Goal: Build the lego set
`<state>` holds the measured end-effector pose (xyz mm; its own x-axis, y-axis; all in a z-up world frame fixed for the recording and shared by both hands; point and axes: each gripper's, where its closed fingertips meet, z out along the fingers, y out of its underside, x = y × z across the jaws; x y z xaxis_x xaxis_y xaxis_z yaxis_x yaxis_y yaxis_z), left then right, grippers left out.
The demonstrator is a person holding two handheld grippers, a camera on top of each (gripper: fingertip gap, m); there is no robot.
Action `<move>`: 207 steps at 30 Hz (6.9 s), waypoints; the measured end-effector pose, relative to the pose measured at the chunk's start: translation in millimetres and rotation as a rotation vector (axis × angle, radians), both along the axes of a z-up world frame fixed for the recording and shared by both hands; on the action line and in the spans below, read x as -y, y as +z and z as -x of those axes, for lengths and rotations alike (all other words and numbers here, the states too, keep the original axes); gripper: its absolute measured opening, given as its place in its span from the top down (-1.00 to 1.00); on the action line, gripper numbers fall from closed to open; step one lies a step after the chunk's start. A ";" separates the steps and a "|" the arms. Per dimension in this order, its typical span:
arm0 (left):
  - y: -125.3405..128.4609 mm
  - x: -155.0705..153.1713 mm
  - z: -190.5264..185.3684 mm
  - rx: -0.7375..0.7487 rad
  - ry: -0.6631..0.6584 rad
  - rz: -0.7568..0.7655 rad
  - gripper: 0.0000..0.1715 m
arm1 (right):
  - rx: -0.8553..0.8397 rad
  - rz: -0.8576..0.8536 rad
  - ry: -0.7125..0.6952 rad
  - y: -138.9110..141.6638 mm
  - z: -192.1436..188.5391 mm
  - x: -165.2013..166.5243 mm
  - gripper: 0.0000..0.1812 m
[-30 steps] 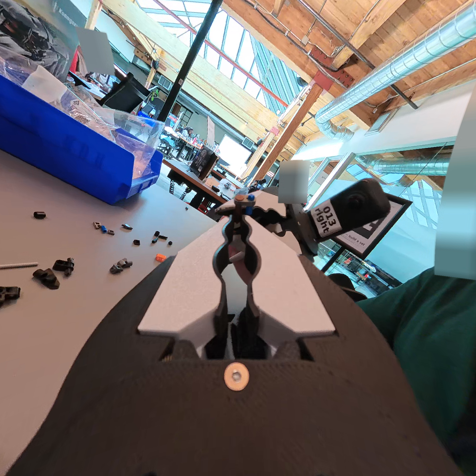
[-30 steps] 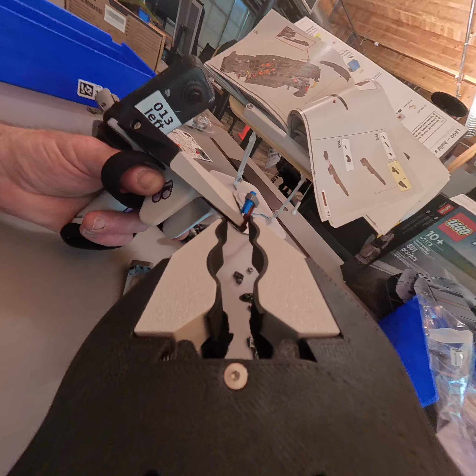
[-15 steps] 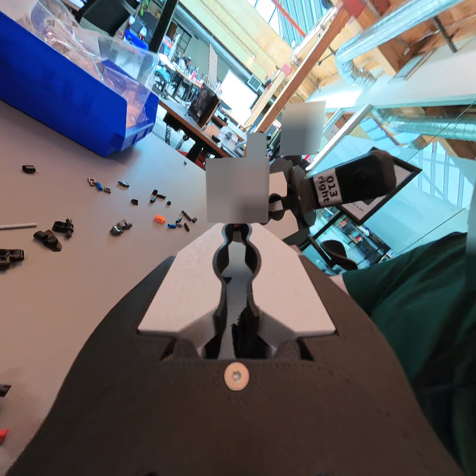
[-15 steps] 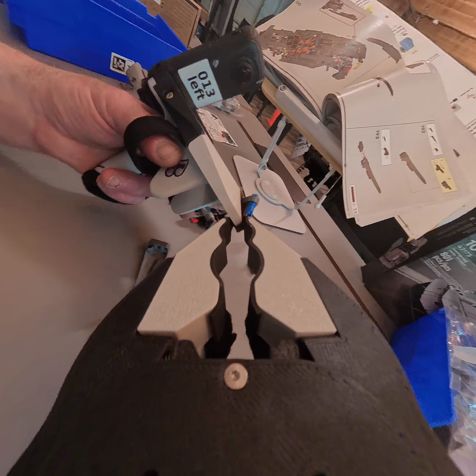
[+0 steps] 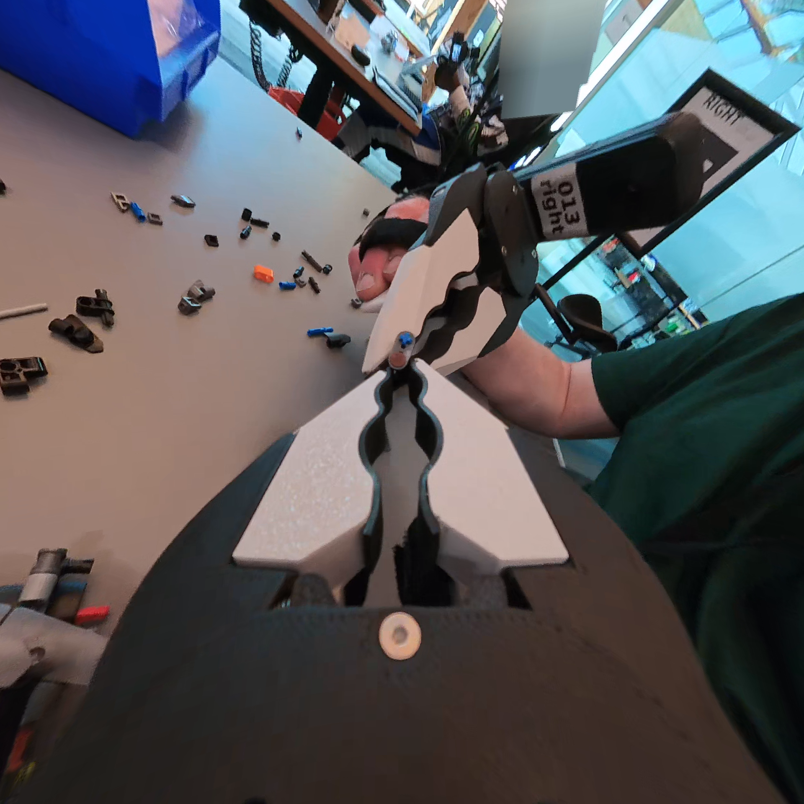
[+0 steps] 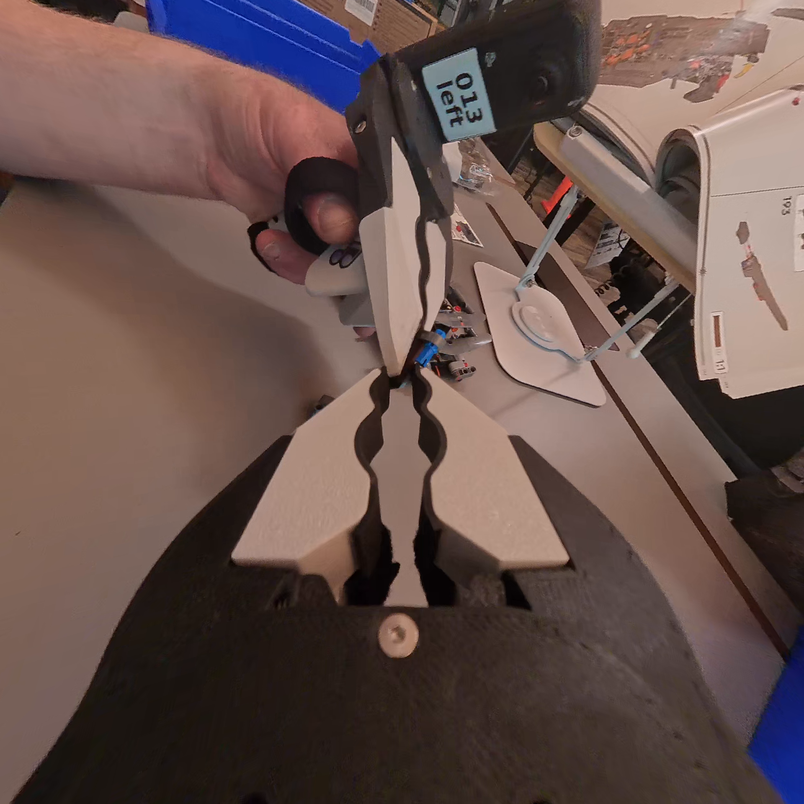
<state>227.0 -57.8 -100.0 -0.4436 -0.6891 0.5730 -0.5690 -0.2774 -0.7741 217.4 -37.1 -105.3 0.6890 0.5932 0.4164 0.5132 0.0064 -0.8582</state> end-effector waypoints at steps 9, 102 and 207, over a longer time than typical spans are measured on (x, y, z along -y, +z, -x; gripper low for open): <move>6.1 6.6 6.9 0.029 -0.127 -0.015 0.96 | -0.095 0.015 0.085 5.1 5.8 7.1 0.90; 6.6 -77.1 -2.2 0.209 0.282 -0.688 0.54 | -0.198 0.217 0.180 4.0 -11.3 -43.1 0.99; 46.7 -66.1 82.8 0.331 0.462 -0.270 0.85 | 0.369 -0.212 -0.054 34.3 27.5 -46.7 0.96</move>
<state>144.2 8.3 -53.3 -0.1897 -0.9534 0.2348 -0.1551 -0.2070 -0.9660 189.9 9.7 -71.0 0.4985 0.4355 0.7496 0.7901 0.1276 -0.5996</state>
